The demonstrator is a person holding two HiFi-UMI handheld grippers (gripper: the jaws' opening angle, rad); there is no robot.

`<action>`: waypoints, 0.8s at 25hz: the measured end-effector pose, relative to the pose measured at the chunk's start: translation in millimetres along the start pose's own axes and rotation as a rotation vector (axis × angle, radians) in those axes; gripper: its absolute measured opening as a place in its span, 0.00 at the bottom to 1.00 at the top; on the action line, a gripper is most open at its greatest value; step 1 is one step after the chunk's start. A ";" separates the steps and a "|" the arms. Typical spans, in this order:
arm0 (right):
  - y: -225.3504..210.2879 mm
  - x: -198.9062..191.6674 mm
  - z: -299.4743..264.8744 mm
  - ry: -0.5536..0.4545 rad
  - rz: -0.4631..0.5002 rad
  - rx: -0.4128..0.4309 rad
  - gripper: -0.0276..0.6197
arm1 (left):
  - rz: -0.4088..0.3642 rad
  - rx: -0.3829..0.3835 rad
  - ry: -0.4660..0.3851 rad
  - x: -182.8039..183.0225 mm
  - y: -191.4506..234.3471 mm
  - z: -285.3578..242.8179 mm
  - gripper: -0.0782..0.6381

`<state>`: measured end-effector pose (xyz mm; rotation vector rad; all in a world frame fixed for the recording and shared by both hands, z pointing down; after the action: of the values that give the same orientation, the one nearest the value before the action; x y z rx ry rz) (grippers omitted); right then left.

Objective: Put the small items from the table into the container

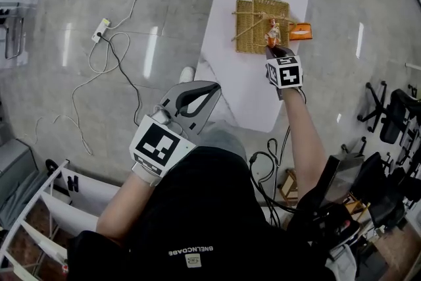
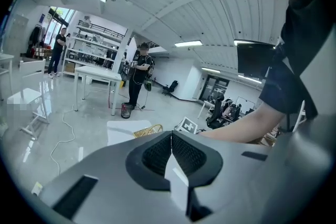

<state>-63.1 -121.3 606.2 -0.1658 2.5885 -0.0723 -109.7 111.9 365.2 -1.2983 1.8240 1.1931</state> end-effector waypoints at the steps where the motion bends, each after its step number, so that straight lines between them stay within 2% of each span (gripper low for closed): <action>1: -1.4 1.4 -3.6 0.005 -0.001 0.000 0.07 | 0.007 0.004 0.000 -1.3 3.2 0.1 0.12; 9: -13.3 10.1 -30.4 0.060 -0.006 -0.007 0.07 | 0.053 0.034 0.007 -10.1 24.6 4.6 0.12; 20: -31.0 11.4 -61.9 0.141 -0.068 -0.007 0.07 | 0.107 0.072 0.006 -21.9 51.1 12.6 0.12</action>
<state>-101.8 -152.4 655.7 -0.2605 2.7237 -0.1033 -150.4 138.3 395.1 -1.1782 1.9436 1.1683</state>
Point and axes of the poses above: the fingertips, and each gripper's own axes: z backward along the fingers, y to its left, x out of its top, the point moved 3 cm from there along z, backward along the fingers, and after that the axes turned 4 degrees about x, right-handed, at the moved point
